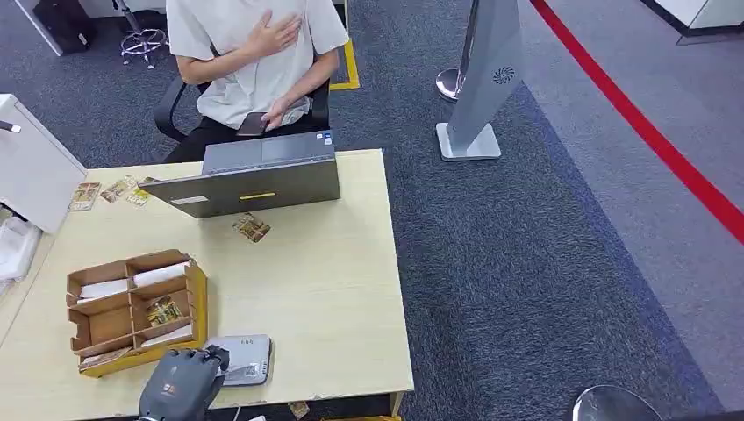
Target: Pass the card to the sensor for recognition and then transmit it.
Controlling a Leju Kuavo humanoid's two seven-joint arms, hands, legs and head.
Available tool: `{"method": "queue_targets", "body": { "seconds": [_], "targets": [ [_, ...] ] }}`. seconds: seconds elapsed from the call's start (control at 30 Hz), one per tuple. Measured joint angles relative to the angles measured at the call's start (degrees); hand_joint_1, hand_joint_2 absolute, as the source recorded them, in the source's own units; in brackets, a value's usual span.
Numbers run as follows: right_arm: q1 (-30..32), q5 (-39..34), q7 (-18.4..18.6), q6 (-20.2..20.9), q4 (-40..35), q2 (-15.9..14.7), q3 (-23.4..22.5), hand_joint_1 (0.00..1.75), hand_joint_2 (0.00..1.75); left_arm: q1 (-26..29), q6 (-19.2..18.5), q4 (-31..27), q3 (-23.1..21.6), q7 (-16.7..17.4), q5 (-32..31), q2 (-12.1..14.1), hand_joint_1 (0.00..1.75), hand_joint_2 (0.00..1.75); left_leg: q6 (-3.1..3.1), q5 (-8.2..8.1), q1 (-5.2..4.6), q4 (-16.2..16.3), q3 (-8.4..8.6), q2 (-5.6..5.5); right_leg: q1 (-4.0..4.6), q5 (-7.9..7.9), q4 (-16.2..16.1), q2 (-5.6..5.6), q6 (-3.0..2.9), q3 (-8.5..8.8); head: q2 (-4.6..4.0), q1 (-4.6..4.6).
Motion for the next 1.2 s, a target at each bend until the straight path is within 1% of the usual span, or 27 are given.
{"method": "queue_targets", "body": {
  "seconds": [0.17,0.37,0.43,0.5,0.53,0.57,0.67,0.73,0.77,0.83,1.03,1.13,1.2],
  "targets": [
    [0.00,0.00,0.11,-0.20,0.00,0.00,0.15,0.00,1.75,-1.77,-1.51,-0.02,0.92,-1.05,-0.83,0.09,1.75,1.75,0.00,0.00,0.00,0.00,0.00,-0.01,0.00,0.00,0.00,0.00,0.00,0.03,0.00,0.02],
    [0.03,0.15,0.06,-0.26,0.02,0.00,0.17,0.00,1.75,-2.60,-1.11,-0.09,1.42,-1.20,-1.62,0.07,1.75,1.75,0.00,0.00,0.00,0.01,0.00,-0.01,0.00,0.00,0.00,0.00,0.00,-0.04,0.00,0.00],
    [-0.01,0.83,-0.64,-0.26,0.07,0.00,0.15,0.00,1.75,-5.12,-0.89,-0.81,1.57,-1.20,-2.34,0.07,1.75,1.75,0.05,0.04,0.00,0.03,-0.05,-0.11,0.00,0.00,0.00,-0.10,0.00,-0.14,0.00,0.02],
    [-0.25,2.25,-1.97,-0.26,0.20,0.00,0.15,0.00,1.75,-10.07,0.04,-2.04,1.95,-1.01,-3.52,0.33,1.75,1.75,0.11,0.10,0.01,0.03,-0.12,-0.26,0.01,0.02,0.00,-0.26,0.01,-0.07,0.00,0.02],
    [-0.48,3.11,-2.71,-0.26,0.31,0.00,0.13,0.00,1.75,-12.83,-0.33,-2.56,2.21,-1.09,-3.43,0.57,1.75,1.75,0.07,0.19,0.01,0.03,-0.12,-0.32,0.01,0.08,0.00,-0.31,0.07,-0.03,0.00,0.02],
    [-0.90,4.73,-3.90,-0.28,0.66,0.00,-0.09,0.00,1.75,-16.34,-1.84,-3.06,2.51,-1.60,-3.17,1.01,1.75,1.75,0.04,0.24,0.03,0.03,-0.15,-0.34,0.02,0.15,0.01,-0.31,0.10,-0.03,0.00,0.02],
    [-2.70,9.14,-7.11,-0.28,2.19,0.00,-1.88,0.00,1.75,-25.21,-4.00,-3.54,3.94,-2.93,-3.06,2.34,1.75,1.75,-0.02,0.36,0.04,0.02,-0.17,-0.28,0.03,0.30,0.03,-0.23,-0.02,-0.08,0.00,0.02],
    [-3.57,10.75,-8.24,-0.33,3.25,0.00,-3.43,0.00,1.75,-29.25,-4.50,-3.54,5.00,-3.19,-3.06,3.14,1.75,1.75,-0.03,0.37,0.03,0.02,-0.13,-0.24,0.02,0.30,0.04,-0.16,-0.02,-0.08,0.02,0.00],
    [-3.83,10.99,-8.42,-0.33,3.63,0.00,-3.91,0.00,1.75,-30.57,-4.59,-3.56,5.27,-3.28,-3.06,3.30,1.75,1.75,-0.03,0.37,0.02,0.02,-0.12,-0.24,0.02,0.30,0.04,-0.16,-0.02,-0.07,0.00,0.02],
    [-4.31,11.65,-8.87,-0.33,4.33,0.00,-4.87,0.00,1.75,-31.55,-4.70,-3.76,5.49,-3.34,-3.15,3.71,1.75,1.75,-0.03,0.37,0.03,0.02,-0.13,-0.24,0.02,0.30,0.04,-0.14,-0.01,-0.09,0.00,0.04],
    [-4.99,12.00,-9.29,-0.33,5.33,0.00,-6.19,0.00,1.75,-31.98,-4.68,-3.98,5.72,-3.23,-3.43,4.11,1.75,1.75,-0.02,0.35,0.02,0.02,-0.22,-0.24,0.02,0.28,0.03,-0.13,0.00,-0.19,0.00,0.00],
    [-5.65,14.12,-10.32,-0.22,5.99,0.00,-7.19,0.00,1.75,-33.14,-4.24,-3.98,5.73,-2.84,-3.95,4.70,1.75,1.75,-0.02,0.36,0.03,0.03,-0.28,-0.24,0.02,0.29,0.03,-0.13,0.00,-0.27,0.00,0.00],
    [-6.26,16.13,-11.26,-0.13,6.62,0.00,-8.51,0.00,1.75,-35.49,-4.55,-3.98,5.81,-2.93,-3.85,5.62,1.75,1.75,-0.02,0.36,0.03,0.03,-0.29,-0.24,0.02,0.29,0.03,-0.15,0.00,-0.27,0.00,0.02]
  ]
}}
